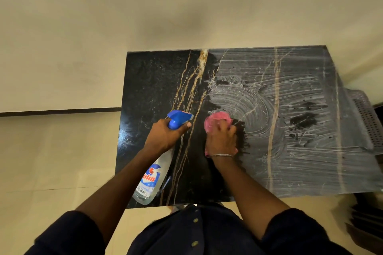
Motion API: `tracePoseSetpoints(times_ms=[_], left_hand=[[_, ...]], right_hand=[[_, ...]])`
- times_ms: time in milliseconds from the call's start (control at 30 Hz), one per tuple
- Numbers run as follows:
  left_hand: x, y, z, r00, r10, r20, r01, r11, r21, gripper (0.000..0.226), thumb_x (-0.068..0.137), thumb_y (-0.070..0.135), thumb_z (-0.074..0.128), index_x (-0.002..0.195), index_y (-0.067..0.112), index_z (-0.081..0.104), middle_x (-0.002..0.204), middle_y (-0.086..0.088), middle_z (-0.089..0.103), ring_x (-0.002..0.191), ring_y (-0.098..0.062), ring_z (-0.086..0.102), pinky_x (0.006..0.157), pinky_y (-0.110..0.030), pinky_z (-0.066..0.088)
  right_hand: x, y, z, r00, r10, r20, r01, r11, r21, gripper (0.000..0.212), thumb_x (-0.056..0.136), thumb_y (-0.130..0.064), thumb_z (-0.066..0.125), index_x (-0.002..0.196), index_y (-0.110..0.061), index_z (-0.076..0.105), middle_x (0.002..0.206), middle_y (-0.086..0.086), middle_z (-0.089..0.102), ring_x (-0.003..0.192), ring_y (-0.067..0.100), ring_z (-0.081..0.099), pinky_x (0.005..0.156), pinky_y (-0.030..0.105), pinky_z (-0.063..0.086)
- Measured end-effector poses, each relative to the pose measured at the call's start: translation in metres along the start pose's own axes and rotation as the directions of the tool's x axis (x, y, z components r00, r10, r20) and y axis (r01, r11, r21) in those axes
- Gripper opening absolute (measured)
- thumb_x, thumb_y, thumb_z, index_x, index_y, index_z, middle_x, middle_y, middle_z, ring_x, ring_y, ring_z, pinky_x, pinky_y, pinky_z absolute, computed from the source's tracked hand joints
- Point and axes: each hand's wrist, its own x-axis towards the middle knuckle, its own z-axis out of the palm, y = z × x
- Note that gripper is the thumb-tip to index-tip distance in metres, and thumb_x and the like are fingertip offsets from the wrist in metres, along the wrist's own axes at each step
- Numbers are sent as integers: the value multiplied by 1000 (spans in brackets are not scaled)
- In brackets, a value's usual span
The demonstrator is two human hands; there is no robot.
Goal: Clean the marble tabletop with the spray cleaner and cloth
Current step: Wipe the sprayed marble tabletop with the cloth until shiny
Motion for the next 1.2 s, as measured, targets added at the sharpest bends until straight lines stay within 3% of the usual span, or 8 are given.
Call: tracePoseSetpoints(times_ms=[133,233,367,633,733,800,967,1200], left_hand=[[2,0,4,999,-20,-29,20,1000,3,52,80,59,64,100,11,62,70,4,59,61,-7,57,55,-20,41],[2,1,6,999,-39,-26,39,999,-1,50,80,57,65,102,13,62,72,4,60,63,-7,58,56,-19,41],[4,6,5,1000,-18,-10,18,1000,-5,36,83,54,64,94,20,59,71,3,62,61,-7,59,55,-19,42],[10,17,8,1000,-7,-4,7,1000,-7,34,86,51,63,96,19,59,70,5,62,61,-6,59,56,-18,43],[11,19,11,1000,1,-13,-1,1000,-4,32,84,53,64,89,21,59,64,7,60,56,-5,57,54,-18,42],[13,18,13,999,-13,-36,13,1000,-3,37,82,55,65,87,19,60,62,7,59,55,-5,57,53,-19,42],[20,18,11,998,-46,-49,46,999,-12,56,76,64,63,103,15,63,78,-1,66,67,-11,63,58,-22,46],[32,19,3,999,-31,-28,30,999,-39,46,83,54,64,102,13,63,73,0,65,63,-11,62,58,-22,46]], right_hand=[[-3,-43,10,936,-342,84,345,938,-22,44,89,-31,58,131,-23,51,139,5,44,105,30,46,81,41,47],[0,-40,12,876,-466,124,476,876,-78,47,84,-35,64,127,-21,53,136,5,46,104,30,49,78,41,48],[13,9,5,951,-307,28,308,941,-139,56,82,-33,62,134,-19,48,132,10,48,98,32,50,69,38,50],[33,34,-5,996,86,-23,-87,996,-30,63,83,-36,64,141,-19,46,139,14,44,117,43,43,84,49,49],[33,-1,-2,997,-63,33,65,997,-50,61,89,-36,56,146,-23,37,142,14,38,115,38,44,84,44,48],[32,-28,-1,977,-209,46,211,977,-34,50,91,-31,52,139,-18,45,139,13,43,111,34,47,83,43,48],[34,-57,1,886,-439,149,452,890,-64,45,94,-32,49,132,-8,51,133,16,51,117,33,48,90,43,46],[61,41,-8,979,-203,-30,198,972,-125,59,85,-34,57,141,-20,44,141,13,44,111,38,47,81,47,50]])
